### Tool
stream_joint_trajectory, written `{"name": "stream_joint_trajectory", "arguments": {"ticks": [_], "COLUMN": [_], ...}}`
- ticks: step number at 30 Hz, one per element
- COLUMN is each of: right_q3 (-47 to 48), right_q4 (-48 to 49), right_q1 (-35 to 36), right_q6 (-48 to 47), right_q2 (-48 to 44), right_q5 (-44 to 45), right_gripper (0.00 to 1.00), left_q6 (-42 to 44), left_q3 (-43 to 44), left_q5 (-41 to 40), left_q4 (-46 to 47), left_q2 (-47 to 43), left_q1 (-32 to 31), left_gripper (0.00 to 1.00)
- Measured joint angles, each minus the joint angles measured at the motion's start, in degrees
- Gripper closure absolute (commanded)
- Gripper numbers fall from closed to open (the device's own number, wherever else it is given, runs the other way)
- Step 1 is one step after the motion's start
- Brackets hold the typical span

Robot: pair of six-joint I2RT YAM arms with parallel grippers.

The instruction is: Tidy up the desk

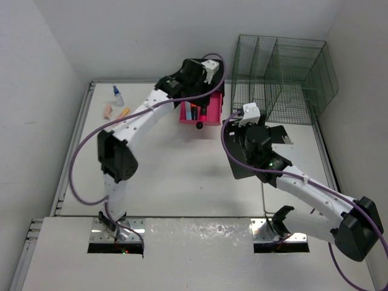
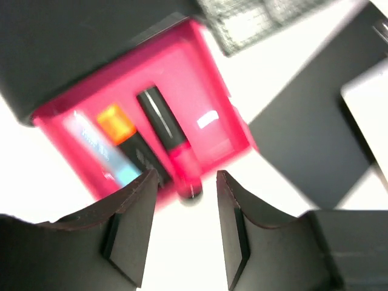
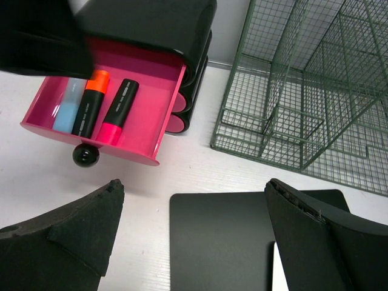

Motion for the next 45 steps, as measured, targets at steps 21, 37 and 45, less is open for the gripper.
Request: {"name": "stream_joint_trajectory", "arguments": {"ticks": [21,37,45], "right_q3": [0.0,0.0,0.0], "right_q4": [0.0,0.0,0.0], "right_q1": [0.0,0.0,0.0], "right_q6": [0.0,0.0,0.0], "right_q2": [0.0,-1.5,-1.4], "right_q5": [-0.5,-0.6,-0.6], "right_gripper": [0.05,0.05,0.05], "left_q6": [31.2,32.0,31.3], "left_q3": [-35.4,-21.1,-16.4], "left_q5": [10.6,7.5,7.0], "left_q4": [-0.1,8.3,8.9], "left_q2": [-22.3,6.3,12.8], "left_q1": [41.0,42.8,42.9], "left_gripper": [0.26,0.29,0.35]}}
